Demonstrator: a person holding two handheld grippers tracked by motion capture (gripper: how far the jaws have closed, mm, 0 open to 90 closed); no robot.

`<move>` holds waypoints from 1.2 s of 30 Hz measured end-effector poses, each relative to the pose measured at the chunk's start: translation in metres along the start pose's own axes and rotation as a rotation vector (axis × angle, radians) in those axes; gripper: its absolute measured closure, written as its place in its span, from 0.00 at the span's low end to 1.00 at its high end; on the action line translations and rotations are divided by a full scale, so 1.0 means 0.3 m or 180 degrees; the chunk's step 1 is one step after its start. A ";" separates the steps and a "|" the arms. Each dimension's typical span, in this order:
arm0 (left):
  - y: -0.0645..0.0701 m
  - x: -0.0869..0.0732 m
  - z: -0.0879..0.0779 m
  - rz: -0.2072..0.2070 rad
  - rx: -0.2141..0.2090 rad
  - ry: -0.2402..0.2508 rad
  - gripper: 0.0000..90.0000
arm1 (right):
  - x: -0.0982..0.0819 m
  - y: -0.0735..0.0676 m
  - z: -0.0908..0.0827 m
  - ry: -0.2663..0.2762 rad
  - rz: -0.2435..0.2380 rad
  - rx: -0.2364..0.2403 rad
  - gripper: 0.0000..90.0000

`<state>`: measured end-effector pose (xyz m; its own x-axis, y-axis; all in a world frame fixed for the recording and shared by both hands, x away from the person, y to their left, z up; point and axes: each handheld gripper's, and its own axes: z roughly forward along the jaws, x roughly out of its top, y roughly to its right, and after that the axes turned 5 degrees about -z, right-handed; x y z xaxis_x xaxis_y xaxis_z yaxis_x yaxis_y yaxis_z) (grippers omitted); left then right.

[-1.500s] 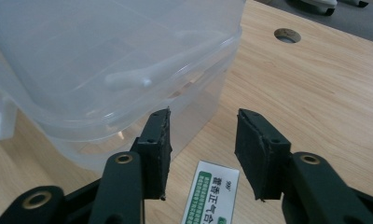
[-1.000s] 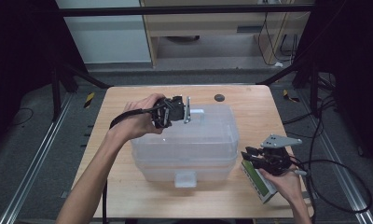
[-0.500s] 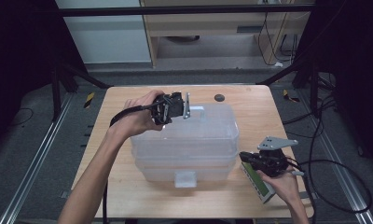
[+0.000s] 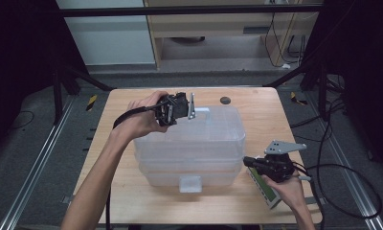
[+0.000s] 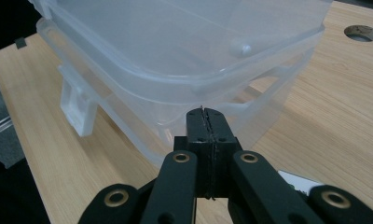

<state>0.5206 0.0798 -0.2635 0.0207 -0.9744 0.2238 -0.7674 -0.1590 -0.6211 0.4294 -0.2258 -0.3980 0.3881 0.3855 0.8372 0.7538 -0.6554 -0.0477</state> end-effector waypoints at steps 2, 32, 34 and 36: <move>0.002 -0.001 0.001 -0.0010 0.0003 0.0025 0.82 | 0.001 0.000 -0.002 0.0037 0.0021 0.0026 1.00; -0.002 -0.152 -0.154 -0.0624 -0.0002 0.0487 0.73 | 0.011 -0.009 -0.002 0.0052 -0.0034 0.0003 1.00; 0.005 -0.185 -0.164 -0.0770 0.0006 0.0551 0.75 | 0.011 -0.009 -0.003 0.0057 -0.0031 -0.0001 1.00; 0.013 -0.221 -0.172 -0.0911 0.0020 0.0623 0.76 | 0.011 -0.009 -0.003 0.0055 -0.0034 -0.0004 1.00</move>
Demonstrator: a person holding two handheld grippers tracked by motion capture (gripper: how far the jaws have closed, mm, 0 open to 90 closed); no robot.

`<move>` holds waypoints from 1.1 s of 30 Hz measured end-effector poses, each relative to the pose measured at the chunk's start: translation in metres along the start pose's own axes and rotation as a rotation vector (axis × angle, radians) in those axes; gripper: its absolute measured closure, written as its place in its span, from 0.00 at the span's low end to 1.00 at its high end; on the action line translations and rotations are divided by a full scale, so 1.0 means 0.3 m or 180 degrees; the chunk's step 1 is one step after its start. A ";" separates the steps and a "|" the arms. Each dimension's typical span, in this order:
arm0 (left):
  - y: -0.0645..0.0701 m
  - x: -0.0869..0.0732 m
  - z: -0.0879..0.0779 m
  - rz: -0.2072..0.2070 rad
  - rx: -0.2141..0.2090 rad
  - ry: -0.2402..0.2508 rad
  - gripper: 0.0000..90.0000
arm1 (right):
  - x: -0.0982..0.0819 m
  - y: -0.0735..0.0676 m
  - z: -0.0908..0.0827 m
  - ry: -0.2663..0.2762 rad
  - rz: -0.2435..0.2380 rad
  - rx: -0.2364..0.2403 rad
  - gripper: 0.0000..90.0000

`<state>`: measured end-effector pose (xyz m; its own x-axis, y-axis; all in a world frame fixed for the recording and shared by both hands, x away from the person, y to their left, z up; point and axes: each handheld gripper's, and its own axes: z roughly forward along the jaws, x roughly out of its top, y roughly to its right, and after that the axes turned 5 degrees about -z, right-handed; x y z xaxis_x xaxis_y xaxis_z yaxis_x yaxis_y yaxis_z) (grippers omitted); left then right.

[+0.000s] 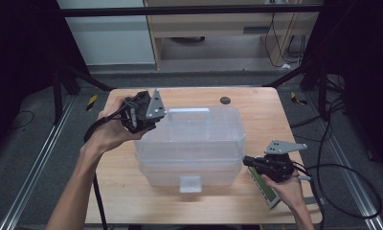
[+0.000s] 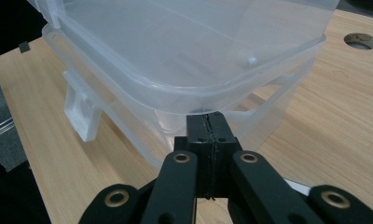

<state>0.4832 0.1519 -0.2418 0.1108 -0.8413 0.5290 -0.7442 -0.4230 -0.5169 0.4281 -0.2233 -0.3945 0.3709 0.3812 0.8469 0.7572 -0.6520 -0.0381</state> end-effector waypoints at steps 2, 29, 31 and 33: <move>-0.002 -0.035 -0.015 -0.0132 0.0039 0.0046 0.76 | 0.000 0.000 0.000 0.0003 0.0002 0.0001 1.00; 0.095 -0.465 -0.071 -0.1659 0.0339 0.0640 0.94 | 0.001 0.000 -0.002 0.0029 0.0006 -0.0012 1.00; 0.108 -0.490 -0.057 -0.1696 0.0314 0.0605 0.96 | 0.002 0.000 -0.003 0.0030 0.0002 -0.0019 1.00; 0.121 -0.511 -0.038 -0.1757 0.0292 0.0566 0.98 | 0.003 0.000 -0.003 0.0032 0.0005 -0.0025 1.00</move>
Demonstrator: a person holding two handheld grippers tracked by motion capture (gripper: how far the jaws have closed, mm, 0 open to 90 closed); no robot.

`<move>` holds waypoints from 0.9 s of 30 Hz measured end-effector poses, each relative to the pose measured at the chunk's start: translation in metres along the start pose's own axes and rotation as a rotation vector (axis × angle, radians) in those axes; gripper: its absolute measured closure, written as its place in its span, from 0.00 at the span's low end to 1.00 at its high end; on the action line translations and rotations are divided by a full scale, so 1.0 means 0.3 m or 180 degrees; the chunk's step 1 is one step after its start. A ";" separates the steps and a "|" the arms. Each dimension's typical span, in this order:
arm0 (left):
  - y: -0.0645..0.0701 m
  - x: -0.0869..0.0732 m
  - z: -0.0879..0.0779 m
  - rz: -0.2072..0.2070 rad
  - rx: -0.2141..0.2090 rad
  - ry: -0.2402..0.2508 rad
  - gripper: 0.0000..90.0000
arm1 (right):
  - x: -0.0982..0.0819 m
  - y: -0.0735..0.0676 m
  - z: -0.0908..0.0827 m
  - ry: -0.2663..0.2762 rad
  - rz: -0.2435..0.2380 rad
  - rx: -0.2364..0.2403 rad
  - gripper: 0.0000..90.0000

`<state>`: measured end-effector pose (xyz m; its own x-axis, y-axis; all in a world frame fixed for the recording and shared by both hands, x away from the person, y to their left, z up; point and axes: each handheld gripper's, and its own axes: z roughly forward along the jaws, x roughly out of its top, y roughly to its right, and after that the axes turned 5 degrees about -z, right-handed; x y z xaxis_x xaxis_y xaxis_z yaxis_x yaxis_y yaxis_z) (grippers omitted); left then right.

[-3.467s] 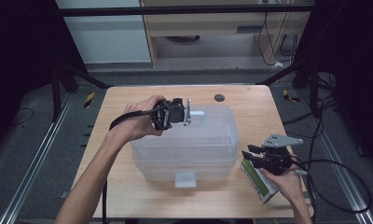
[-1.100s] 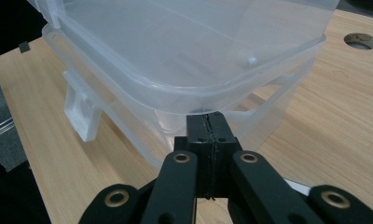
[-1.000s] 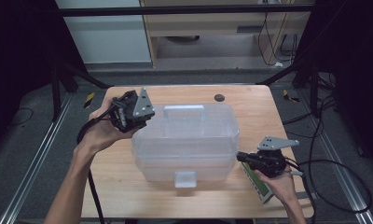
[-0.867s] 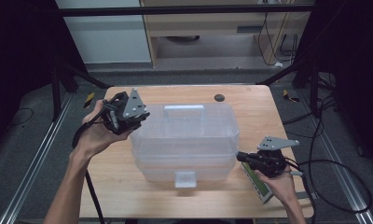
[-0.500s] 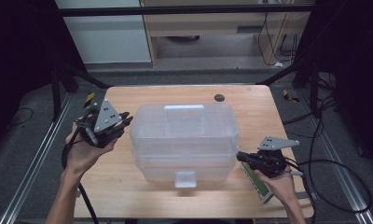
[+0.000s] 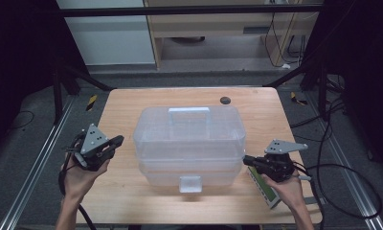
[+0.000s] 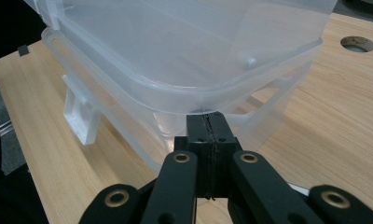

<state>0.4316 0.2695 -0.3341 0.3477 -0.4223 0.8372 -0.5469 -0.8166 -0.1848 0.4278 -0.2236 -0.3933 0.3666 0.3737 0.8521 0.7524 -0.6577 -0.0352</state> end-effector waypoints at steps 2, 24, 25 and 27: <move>0.003 -0.031 0.017 -0.0040 -0.0044 -0.0052 0.99 | 0.000 0.000 0.000 0.0003 0.0007 0.0008 1.00; 0.063 -0.139 0.094 -0.0158 -0.0299 -0.0176 1.00 | 0.012 0.003 -0.005 0.0069 0.0010 -0.0012 1.00; 0.068 -0.138 0.098 -0.0145 -0.0311 -0.0177 1.00 | 0.012 0.003 -0.006 0.0075 0.0012 -0.0010 1.00; 0.076 -0.138 0.105 -0.0113 -0.0324 -0.0194 1.00 | 0.013 0.004 -0.006 0.0080 0.0014 -0.0018 1.00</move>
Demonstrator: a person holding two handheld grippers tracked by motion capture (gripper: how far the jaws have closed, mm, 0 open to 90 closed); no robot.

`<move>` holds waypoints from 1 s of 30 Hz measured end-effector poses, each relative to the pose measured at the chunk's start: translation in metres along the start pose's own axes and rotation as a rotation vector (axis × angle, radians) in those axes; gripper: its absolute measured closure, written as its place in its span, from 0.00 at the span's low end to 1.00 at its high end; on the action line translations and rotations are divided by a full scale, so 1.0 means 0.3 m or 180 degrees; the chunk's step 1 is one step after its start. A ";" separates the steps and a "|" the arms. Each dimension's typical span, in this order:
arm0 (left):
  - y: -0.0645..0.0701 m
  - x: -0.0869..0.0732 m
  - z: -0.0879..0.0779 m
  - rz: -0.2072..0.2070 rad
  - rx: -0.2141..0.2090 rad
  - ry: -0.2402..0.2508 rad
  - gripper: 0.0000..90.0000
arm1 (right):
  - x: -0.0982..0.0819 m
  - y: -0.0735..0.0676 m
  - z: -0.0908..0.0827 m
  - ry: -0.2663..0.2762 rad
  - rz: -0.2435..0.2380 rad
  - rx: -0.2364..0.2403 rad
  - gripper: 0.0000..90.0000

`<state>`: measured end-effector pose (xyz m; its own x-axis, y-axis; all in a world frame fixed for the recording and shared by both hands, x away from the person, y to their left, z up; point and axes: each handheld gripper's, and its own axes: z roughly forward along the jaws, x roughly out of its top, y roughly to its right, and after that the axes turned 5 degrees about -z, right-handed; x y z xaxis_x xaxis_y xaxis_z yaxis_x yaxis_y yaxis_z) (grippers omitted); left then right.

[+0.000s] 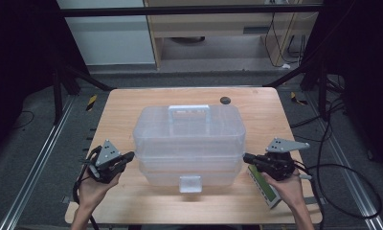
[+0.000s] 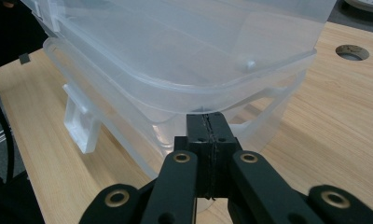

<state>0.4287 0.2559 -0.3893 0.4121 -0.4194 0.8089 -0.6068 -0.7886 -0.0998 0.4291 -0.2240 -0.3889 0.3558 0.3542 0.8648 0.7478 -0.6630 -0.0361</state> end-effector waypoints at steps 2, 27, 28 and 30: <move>0.008 -0.001 0.009 0.0009 -0.0012 -0.0007 1.00 | 0.002 0.001 0.000 0.0011 -0.0003 -0.0001 1.00; 0.027 -0.003 0.020 -0.0143 0.0167 0.0285 0.85 | 0.018 0.011 -0.003 0.0100 0.0022 -0.0046 1.00; 0.028 -0.004 0.021 -0.0150 0.0180 0.0298 0.83 | 0.018 0.011 -0.003 0.0101 0.0024 -0.0050 1.00; 0.031 -0.006 0.022 -0.0147 0.0220 0.0337 0.79 | 0.019 0.012 -0.003 0.0101 0.0018 -0.0052 1.00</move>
<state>0.4268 0.2462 -0.3955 0.3623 -0.3351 0.8698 -0.5389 -0.8367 -0.0978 0.4332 -0.2249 -0.3837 0.3418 0.3295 0.8801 0.7364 -0.6757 -0.0331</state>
